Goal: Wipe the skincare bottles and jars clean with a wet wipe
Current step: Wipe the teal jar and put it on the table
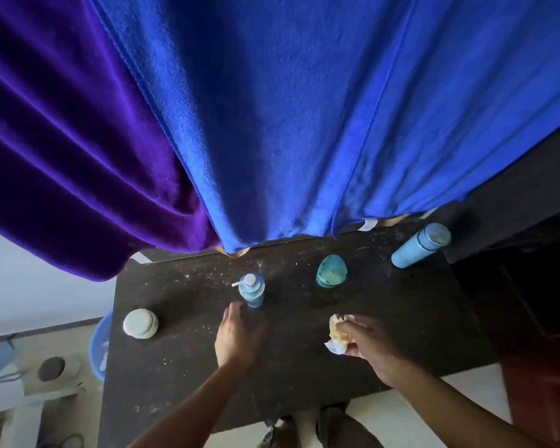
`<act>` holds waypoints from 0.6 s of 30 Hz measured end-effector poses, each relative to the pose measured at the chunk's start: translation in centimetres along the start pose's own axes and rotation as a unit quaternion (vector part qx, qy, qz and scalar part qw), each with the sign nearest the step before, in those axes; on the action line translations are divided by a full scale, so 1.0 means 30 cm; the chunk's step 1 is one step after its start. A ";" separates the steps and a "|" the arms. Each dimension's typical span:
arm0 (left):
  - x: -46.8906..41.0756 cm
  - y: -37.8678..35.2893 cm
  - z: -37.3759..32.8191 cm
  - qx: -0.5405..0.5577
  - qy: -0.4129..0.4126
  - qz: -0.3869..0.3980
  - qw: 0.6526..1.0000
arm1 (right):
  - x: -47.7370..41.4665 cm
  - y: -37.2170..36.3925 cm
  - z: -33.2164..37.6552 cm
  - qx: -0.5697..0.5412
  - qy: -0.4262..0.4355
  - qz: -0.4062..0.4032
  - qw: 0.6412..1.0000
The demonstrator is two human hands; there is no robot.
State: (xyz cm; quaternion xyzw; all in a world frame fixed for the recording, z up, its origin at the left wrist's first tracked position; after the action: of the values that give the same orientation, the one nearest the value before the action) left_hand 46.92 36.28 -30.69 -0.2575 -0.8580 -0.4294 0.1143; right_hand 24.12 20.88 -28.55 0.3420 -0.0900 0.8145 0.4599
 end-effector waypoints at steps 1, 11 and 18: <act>0.029 -0.027 0.002 -0.012 -0.004 0.014 1.000 | -0.003 0.021 0.005 -0.012 0.003 -0.008 1.000; 0.051 -0.355 -0.337 -0.032 -0.095 0.081 0.992 | -0.058 0.274 -0.006 -0.080 0.015 -0.023 0.996; -0.002 -0.478 -0.427 -0.025 -0.053 -0.022 0.998 | -0.159 0.490 -0.035 -0.055 0.016 0.049 0.997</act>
State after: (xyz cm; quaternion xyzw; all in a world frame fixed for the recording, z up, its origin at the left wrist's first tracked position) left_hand 38.90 18.92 -32.67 -0.2636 -0.8575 -0.4387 0.0529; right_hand 13.35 9.85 -29.91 0.2985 -0.1441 0.8351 0.4389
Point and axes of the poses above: each hand's wrist, its own x-axis away from the middle knuckle, its own y-axis out of the back of the hand, z = x × y, the point moved 9 cm from there along -x, towards the middle knuckle, and after that the axes turned 10 degrees about y, right-handed, at the moved point
